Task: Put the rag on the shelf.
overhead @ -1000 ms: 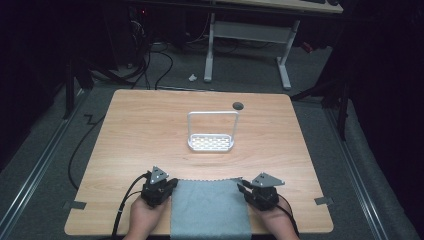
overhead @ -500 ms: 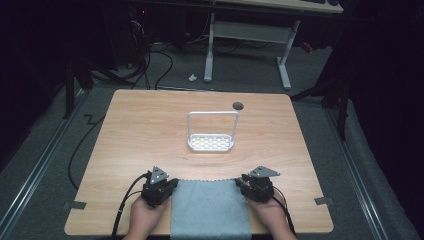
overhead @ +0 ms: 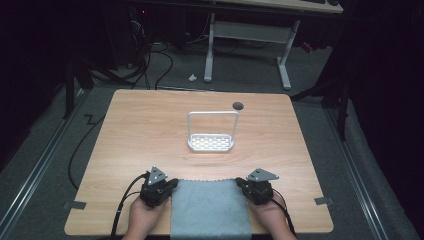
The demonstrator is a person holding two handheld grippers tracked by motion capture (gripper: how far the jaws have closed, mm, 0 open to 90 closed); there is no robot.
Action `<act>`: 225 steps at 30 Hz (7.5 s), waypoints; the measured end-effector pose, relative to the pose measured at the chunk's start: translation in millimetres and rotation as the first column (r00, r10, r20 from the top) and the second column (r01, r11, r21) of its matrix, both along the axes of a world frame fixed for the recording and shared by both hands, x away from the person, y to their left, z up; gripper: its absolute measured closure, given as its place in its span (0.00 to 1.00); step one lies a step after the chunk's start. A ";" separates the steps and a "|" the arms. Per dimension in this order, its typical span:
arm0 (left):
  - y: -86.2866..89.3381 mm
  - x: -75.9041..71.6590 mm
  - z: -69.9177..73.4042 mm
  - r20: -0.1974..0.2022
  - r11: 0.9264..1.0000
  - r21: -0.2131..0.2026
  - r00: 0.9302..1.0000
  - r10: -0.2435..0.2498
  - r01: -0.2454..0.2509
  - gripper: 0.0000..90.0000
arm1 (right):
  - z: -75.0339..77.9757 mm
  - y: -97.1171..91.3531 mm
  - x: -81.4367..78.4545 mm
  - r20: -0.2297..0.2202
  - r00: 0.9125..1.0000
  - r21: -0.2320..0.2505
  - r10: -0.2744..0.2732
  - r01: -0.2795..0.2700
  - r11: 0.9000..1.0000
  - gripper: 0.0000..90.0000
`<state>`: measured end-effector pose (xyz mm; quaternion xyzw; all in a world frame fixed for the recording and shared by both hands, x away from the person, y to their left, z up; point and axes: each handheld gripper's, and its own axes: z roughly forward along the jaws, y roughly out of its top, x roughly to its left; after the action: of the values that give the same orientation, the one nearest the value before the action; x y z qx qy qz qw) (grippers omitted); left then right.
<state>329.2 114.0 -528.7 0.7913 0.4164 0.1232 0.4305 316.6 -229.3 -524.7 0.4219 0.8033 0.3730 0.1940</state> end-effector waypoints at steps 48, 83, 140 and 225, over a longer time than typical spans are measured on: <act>-0.1 8.7 73.4 0.254 0.986 -0.168 0.967 0.030 0.014 0.99 | 67.9 -14.7 0.1 0.278 0.958 0.173 -0.073 0.025 0.985 0.99; -5.6 45.4 173.2 0.478 0.984 -0.179 0.874 0.088 -0.001 1.00 | 171.7 -18.9 25.3 0.479 0.862 0.263 -0.164 0.037 0.964 1.00; -23.8 182.4 128.1 0.310 0.994 0.022 0.946 0.093 -0.105 0.99 | 143.9 -8.7 181.6 0.296 0.940 0.150 -0.170 0.130 0.980 1.00; 15.5 149.0 60.6 0.140 0.993 -0.036 0.984 0.113 -0.109 0.81 | 71.0 -31.3 146.1 0.204 0.963 0.141 -0.178 0.151 0.978 0.82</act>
<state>478.2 129.5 -468.1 0.7500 0.4297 0.1971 0.4627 462.7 -260.7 -453.6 0.4556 0.7148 0.4484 0.2835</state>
